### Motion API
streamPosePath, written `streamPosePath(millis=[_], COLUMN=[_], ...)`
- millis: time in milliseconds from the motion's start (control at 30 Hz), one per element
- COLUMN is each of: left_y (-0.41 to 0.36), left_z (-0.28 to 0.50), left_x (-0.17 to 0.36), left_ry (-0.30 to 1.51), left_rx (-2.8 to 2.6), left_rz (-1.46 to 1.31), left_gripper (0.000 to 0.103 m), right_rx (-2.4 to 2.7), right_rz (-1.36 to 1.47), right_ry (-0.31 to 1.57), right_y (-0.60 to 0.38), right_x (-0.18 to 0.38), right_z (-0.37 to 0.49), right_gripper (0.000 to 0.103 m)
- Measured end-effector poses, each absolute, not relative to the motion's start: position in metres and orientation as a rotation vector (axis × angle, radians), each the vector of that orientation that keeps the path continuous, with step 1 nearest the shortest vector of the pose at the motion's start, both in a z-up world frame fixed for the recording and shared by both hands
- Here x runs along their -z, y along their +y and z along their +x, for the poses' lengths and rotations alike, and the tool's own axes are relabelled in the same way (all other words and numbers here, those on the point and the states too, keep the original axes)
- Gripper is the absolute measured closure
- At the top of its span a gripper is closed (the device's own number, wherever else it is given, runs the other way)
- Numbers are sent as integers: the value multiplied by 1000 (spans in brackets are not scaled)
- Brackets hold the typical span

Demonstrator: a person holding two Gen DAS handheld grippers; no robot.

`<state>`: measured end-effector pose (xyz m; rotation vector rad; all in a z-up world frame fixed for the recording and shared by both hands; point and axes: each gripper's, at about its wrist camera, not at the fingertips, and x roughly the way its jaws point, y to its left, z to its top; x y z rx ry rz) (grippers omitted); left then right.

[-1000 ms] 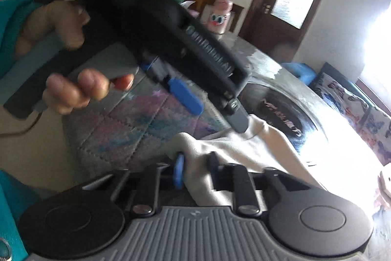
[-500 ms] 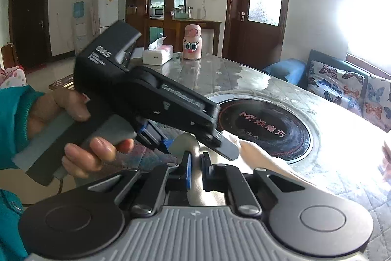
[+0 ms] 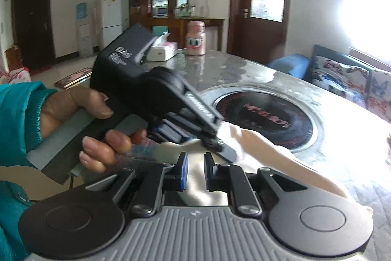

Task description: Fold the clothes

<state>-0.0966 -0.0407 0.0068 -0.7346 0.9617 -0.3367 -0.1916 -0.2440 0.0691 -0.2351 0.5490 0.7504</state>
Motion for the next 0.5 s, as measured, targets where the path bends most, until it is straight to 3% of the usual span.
streamPosePath(millis=[267, 500], left_y=[-50, -57], left_z=[-96, -94], left_x=[-12, -17], left_ry=[952, 949], left_rx=[339, 331], left_rz=[-646, -578], left_gripper=[81, 81], right_rx=[-414, -216], right_rz=[-109, 77], right_ry=[600, 682], right_y=[-324, -395], right_x=[-61, -35], right_z=[-165, -136], right_gripper=[75, 74])
